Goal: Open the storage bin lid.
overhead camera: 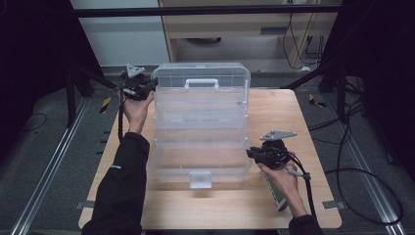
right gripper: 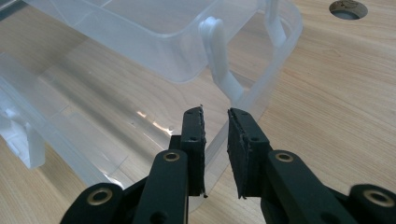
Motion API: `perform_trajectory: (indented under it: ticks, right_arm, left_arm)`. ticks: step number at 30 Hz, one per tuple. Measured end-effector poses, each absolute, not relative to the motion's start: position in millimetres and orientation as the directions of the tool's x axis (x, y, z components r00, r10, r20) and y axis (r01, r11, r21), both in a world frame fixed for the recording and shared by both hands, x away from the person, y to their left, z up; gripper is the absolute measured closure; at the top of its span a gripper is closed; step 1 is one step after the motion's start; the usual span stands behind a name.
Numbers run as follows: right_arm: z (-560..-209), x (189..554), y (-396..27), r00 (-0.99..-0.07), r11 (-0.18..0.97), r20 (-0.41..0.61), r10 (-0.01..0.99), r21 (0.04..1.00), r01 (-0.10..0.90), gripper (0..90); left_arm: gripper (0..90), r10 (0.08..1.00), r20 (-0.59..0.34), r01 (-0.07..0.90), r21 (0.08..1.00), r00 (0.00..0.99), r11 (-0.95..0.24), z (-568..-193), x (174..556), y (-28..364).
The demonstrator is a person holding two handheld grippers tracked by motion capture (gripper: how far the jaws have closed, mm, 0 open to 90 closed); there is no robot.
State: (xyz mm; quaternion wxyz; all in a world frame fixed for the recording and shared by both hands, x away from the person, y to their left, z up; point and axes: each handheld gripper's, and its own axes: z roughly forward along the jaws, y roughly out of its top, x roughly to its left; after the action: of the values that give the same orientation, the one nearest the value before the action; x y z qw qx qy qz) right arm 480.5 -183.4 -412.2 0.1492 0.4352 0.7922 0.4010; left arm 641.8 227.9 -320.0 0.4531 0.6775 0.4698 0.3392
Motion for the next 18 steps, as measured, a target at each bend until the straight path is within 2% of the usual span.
perform_trajectory:
  ticks: [18]
  right_arm:
    - [-411, 480, -182, -0.576, 0.307, 0.107, 0.811, 0.76, 0.573, 76.8]
  left_arm:
    - [76.3, 0.95, 0.046, 0.346, 0.925, 0.307, -0.157, -329, 661, 225]
